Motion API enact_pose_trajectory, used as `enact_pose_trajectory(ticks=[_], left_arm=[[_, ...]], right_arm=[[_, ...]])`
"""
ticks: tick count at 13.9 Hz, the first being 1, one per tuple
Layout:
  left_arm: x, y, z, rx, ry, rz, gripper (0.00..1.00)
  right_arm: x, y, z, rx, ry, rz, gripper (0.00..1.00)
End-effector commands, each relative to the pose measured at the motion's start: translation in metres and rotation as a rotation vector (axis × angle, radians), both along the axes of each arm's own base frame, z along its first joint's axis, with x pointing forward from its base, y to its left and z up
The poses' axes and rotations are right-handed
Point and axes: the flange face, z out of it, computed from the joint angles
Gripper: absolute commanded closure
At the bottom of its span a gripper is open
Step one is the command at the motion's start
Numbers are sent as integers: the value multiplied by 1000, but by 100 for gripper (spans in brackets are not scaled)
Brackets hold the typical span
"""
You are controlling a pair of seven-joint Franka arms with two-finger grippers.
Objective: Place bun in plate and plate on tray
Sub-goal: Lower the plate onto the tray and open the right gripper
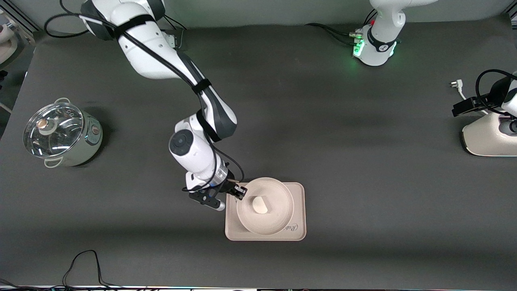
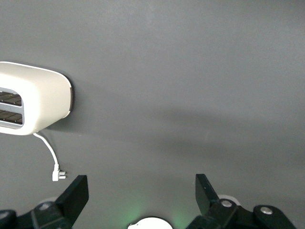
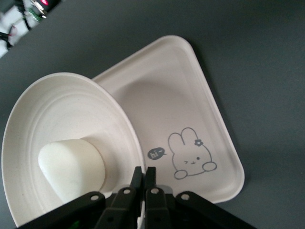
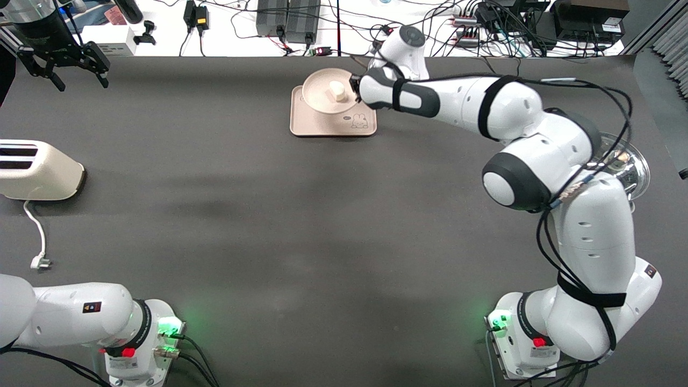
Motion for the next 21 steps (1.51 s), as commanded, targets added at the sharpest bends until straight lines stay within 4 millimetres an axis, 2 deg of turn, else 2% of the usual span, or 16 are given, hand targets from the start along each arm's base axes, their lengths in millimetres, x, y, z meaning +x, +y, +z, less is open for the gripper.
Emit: enact_pose_trajectory(ticks=[1,5,8,9,10,11,12,13,15,17,20,21], left_arm=[[6,1,6,-6,-15,10,0],[4,4,9,-5,-7,18,0],[4,11,12,-1,-16,29,0],[6,10,18,4,-32,26,0],[8,5,24,5,-48,17,0],[9,-1,25,10,-52,8,0],[11,-5,25,14,-57,1,0],[12,-7,27,14,-66,-2,0],[12,-18,31,5,-64,-19,0],[10,-29,28,3,-39,-36,0],[10,-36,27,3,-33,-53,0],[10,-37,27,3,-32,-53,0]], right_arm=[[6,7,-28,19,-20,4,100],[1,10,-54,10,-32,4,100],[-1,11,-59,9,-38,4,100],[-1,11,-61,7,-36,5,100],[-1,11,-62,8,-36,4,95],[-1,11,-62,10,-35,2,58],[0,10,-62,11,-34,-2,7],[1,10,-57,13,-39,-1,0],[2,10,-50,18,-35,-5,0],[2,9,-33,18,-3,0,0],[-2,6,33,11,85,37,0],[-7,5,63,7,108,58,0]])
